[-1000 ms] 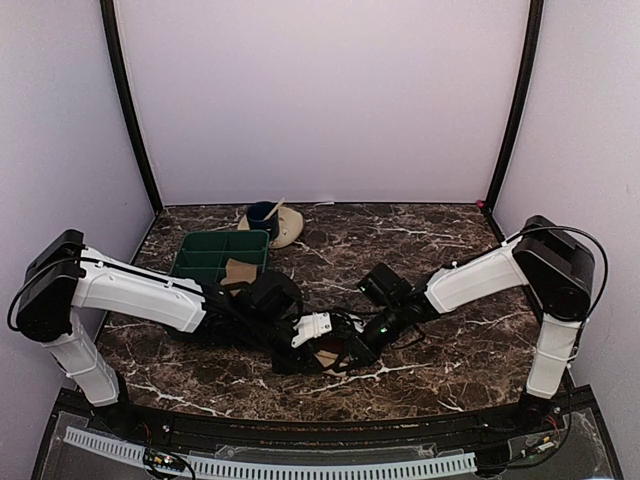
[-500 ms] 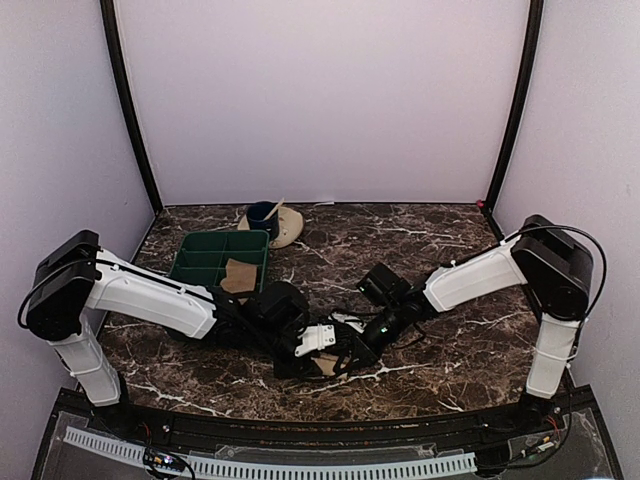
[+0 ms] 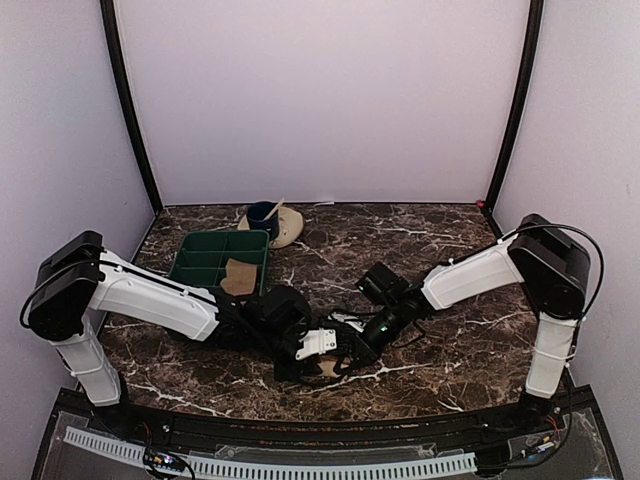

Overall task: Roll the socks
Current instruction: Roll the sock at the center of the board.

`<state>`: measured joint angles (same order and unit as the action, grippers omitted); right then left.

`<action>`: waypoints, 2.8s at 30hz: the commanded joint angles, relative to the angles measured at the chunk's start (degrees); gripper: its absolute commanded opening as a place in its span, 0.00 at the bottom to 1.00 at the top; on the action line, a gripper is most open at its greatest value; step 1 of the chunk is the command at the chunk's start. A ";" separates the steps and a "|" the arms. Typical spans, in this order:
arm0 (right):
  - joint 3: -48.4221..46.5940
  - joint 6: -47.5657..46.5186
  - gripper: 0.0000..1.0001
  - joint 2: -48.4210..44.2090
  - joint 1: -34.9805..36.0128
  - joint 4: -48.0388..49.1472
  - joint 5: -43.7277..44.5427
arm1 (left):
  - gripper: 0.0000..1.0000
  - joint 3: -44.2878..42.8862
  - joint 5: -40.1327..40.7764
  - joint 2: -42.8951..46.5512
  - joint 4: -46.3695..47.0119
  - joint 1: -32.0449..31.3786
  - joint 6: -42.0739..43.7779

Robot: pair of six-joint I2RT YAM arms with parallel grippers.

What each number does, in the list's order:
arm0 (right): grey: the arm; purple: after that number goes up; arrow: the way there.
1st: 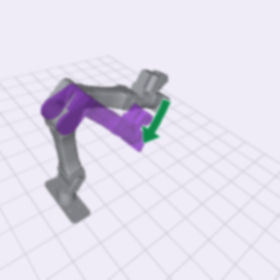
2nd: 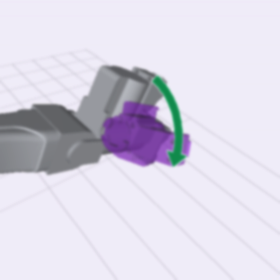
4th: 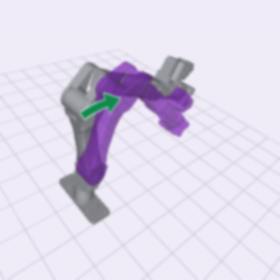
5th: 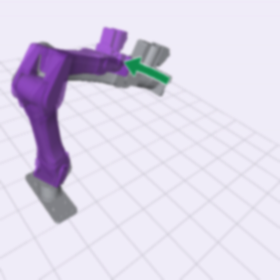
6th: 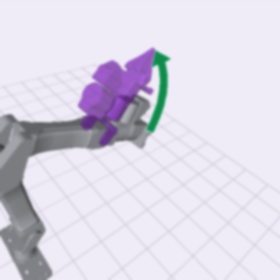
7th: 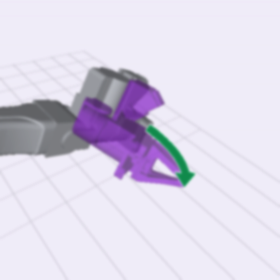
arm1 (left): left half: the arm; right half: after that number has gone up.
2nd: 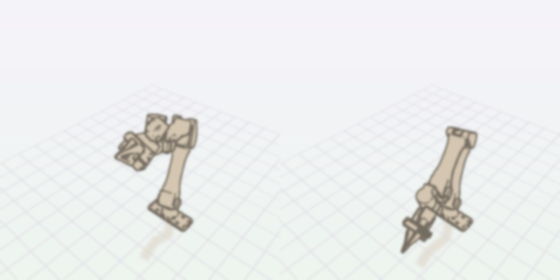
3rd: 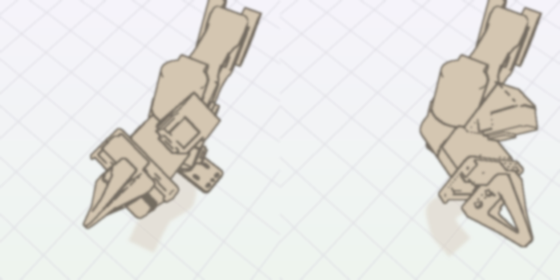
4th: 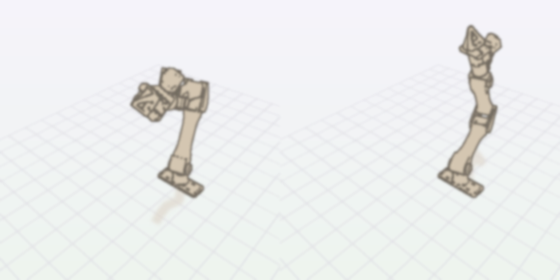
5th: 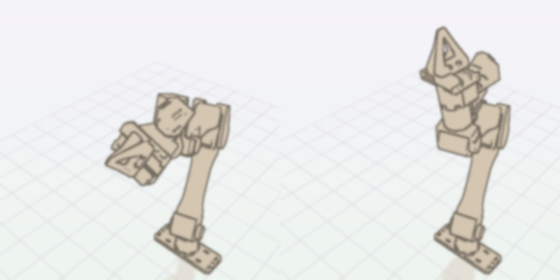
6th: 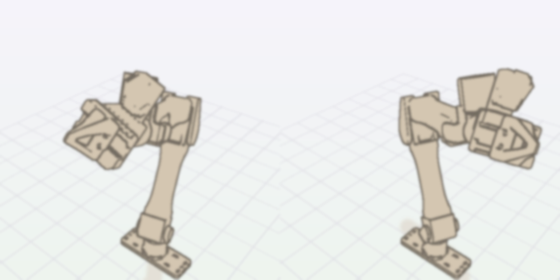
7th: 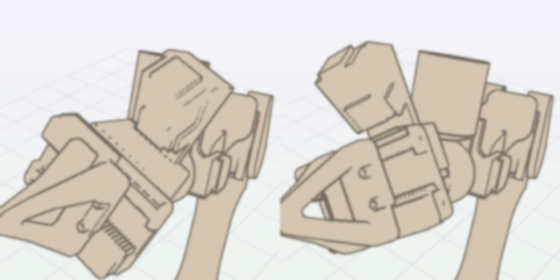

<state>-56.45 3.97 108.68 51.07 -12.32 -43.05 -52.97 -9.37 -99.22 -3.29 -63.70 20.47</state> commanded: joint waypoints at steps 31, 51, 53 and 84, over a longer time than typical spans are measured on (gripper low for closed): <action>5.73 3.24 0.32 -3.39 -1.99 -4.11 8.21 | 0.00 -10.42 -15.08 -9.59 -14.54 6.32 -0.57; 10.82 7.80 0.42 -11.27 -3.09 1.93 15.97 | 0.00 -16.54 -23.11 -14.29 -20.55 8.51 -0.30; 11.57 8.26 0.43 -12.51 -3.14 2.48 17.02 | 0.00 -17.08 -23.53 -14.61 -21.11 8.57 -0.26; 25.05 13.98 0.44 -39.20 18.35 11.43 61.00 | 0.00 -28.09 -32.00 -23.81 -32.81 10.22 0.51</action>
<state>-31.79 18.22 70.63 65.60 -3.03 9.13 -80.20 -41.30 -120.46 -31.27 -53.52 20.36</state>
